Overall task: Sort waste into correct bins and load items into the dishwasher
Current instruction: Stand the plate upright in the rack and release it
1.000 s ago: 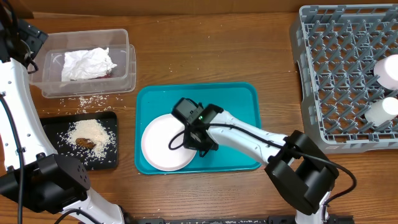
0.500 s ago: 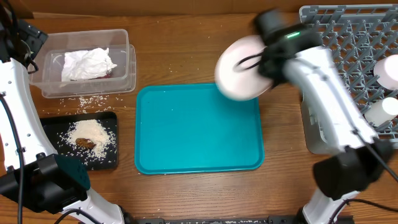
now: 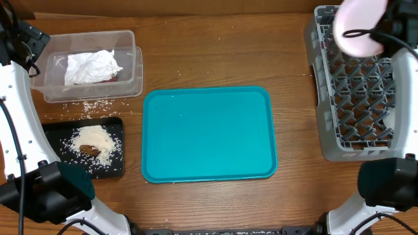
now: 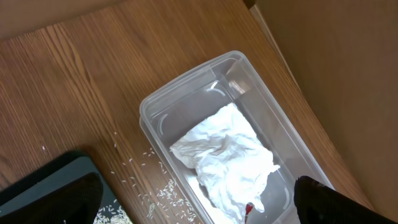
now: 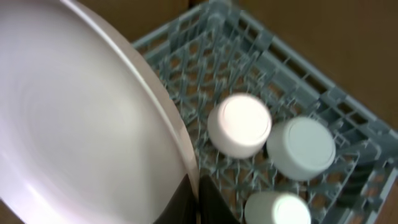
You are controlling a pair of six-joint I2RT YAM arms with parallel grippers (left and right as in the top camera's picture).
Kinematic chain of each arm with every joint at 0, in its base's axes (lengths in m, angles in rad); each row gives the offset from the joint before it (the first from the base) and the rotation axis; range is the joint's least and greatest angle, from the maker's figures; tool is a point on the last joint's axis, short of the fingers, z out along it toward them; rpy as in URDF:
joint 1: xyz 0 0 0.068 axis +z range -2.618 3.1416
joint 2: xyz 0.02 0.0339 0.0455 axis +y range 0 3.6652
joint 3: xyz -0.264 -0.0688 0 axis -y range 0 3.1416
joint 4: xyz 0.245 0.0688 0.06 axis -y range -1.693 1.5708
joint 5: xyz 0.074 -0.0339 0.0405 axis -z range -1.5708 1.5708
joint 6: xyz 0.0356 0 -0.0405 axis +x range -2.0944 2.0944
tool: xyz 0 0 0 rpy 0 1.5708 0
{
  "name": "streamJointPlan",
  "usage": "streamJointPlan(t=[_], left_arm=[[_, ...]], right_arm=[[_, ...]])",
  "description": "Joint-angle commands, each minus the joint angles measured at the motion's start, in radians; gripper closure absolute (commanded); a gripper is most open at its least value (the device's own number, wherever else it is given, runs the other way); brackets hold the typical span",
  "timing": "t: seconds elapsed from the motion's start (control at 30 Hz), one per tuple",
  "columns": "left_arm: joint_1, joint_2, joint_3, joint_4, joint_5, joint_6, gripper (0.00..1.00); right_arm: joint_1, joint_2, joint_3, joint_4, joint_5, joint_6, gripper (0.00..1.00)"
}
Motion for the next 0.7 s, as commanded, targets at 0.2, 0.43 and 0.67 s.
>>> streamJointPlan(t=[0.2, 0.43, 0.67], left_arm=[[0.005, 0.006, 0.004, 0.002, -0.013, 0.016, 0.0], [0.005, 0.006, 0.004, 0.002, -0.013, 0.016, 0.0], [0.005, 0.006, 0.004, 0.002, -0.013, 0.016, 0.0]], right_arm=[[-0.015, 0.032, -0.101, 0.278, 0.035, -0.267, 0.96], [-0.015, 0.132, -0.173, 0.42, 0.214, -0.302, 0.96], [-0.008, 0.225, -0.173, 0.422, 0.214, -0.312, 0.96]])
